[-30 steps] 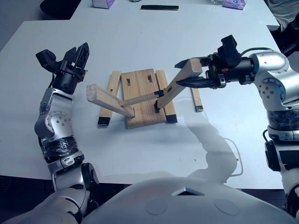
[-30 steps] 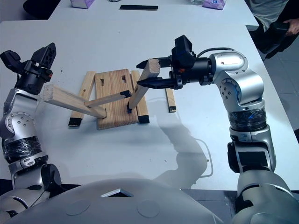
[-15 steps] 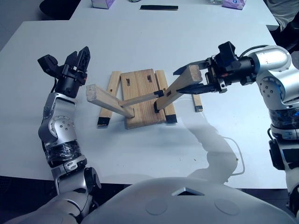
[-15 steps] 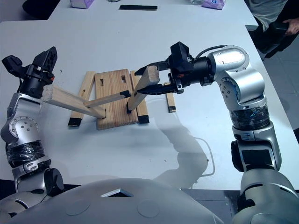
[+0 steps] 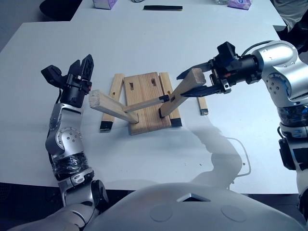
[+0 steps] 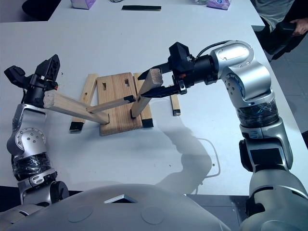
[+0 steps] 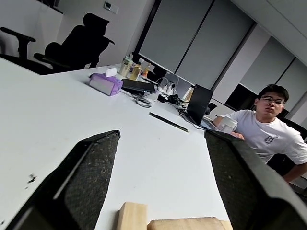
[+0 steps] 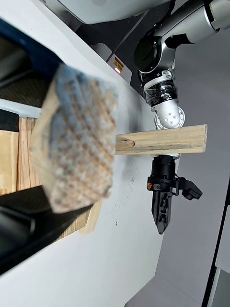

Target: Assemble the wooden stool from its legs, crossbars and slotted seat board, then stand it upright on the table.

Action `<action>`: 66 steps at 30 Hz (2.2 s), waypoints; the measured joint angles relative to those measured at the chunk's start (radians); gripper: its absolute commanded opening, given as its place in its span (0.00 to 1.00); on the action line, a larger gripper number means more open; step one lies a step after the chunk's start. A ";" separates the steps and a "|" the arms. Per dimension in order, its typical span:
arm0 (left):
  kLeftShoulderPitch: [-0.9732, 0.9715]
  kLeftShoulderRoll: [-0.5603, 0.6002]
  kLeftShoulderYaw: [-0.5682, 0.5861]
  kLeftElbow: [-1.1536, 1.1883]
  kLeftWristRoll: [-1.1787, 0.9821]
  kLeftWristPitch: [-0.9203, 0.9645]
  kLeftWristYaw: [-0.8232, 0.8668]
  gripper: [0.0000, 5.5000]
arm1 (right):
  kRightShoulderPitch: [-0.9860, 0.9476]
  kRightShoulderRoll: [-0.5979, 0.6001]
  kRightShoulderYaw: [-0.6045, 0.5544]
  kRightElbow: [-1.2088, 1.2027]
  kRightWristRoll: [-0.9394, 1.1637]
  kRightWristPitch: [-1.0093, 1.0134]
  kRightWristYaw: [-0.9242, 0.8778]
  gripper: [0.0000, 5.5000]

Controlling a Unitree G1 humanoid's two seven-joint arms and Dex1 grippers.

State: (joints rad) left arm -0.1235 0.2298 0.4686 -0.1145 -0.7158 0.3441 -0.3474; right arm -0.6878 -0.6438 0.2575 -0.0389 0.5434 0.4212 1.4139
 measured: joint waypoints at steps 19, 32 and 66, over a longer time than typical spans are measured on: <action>0.067 -0.032 -0.169 -0.056 0.077 -0.056 -0.043 0.59 | -0.243 0.070 0.138 0.146 -0.109 0.127 0.033 0.37; 0.072 -0.070 -0.212 0.040 0.139 -0.125 -0.055 0.59 | -0.158 0.049 0.139 0.026 -0.147 0.115 -0.028 0.37; -0.070 0.007 -0.616 -0.853 0.120 0.519 0.572 0.14 | -0.116 0.008 0.042 -0.224 -0.033 0.554 -0.331 0.37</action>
State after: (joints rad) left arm -0.1932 0.2367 -0.1476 -0.9680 -0.5958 0.8630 0.2241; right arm -0.8042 -0.6360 0.2993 -0.2630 0.5106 0.9752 1.0833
